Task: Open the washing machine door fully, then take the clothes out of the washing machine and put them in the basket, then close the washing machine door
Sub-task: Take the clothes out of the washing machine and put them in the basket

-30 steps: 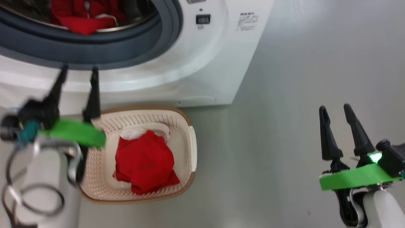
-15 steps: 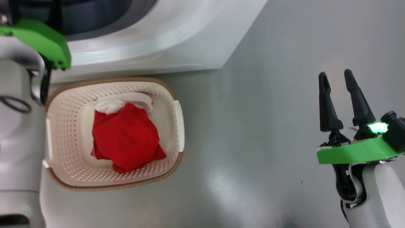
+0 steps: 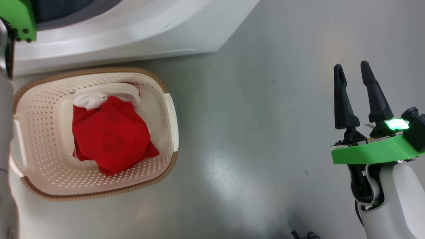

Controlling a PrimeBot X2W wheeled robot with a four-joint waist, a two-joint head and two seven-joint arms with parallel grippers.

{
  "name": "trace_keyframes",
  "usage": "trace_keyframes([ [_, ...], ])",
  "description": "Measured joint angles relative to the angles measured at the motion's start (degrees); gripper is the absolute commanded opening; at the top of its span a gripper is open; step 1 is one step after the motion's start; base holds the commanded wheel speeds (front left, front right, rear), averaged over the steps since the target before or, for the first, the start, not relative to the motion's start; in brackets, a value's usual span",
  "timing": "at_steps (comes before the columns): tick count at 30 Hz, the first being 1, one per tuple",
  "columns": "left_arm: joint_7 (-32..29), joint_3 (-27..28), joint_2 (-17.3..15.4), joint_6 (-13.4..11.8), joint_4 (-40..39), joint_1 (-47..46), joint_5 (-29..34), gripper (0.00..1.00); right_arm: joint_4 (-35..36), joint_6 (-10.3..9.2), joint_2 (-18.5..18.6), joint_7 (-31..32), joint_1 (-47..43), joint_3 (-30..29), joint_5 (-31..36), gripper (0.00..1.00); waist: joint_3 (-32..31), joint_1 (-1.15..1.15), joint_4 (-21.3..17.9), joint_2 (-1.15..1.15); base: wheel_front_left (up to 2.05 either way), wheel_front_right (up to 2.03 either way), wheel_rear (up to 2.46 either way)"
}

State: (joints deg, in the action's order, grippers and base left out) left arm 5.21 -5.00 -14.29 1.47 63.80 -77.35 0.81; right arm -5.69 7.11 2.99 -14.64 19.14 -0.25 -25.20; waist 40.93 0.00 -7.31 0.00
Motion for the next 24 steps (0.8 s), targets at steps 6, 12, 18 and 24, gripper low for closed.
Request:
trace_keyframes([
  [6, 1.22, -0.51, -0.99, -0.67, 4.34, -2.41, 0.08, 1.0, 0.05, 0.0, 0.0, 0.0, 0.1, 0.59, -0.02, 1.0, 0.68, 0.0, -0.93, 0.0, 0.0, 0.0, 0.0],
  [12, 2.67, -0.9, -1.05, -1.13, 6.99, -3.44, 0.07, 0.18, 0.07, 0.0, 0.0, 0.0, 0.12, 0.55, -0.02, 1.0, 0.47, 0.0, -1.0, 0.0, 0.0, 0.0, 0.0],
  [18, 5.24, -1.35, -1.02, -1.51, 8.06, -3.71, 0.02, 0.0, 0.08, 0.0, 0.0, 0.0, 0.12, 0.44, -0.02, 1.0, 0.06, 0.0, -0.74, 0.0, 0.0, 0.0, 0.0],
  [24, 7.17, -2.01, -0.51, -1.44, 8.68, -3.75, -0.54, 0.0, 0.08, 0.0, 0.0, 0.0, 0.12, 0.32, -0.02, 1.0, -0.59, 0.0, -0.31, 0.0, 0.0, 0.0, 0.0],
])
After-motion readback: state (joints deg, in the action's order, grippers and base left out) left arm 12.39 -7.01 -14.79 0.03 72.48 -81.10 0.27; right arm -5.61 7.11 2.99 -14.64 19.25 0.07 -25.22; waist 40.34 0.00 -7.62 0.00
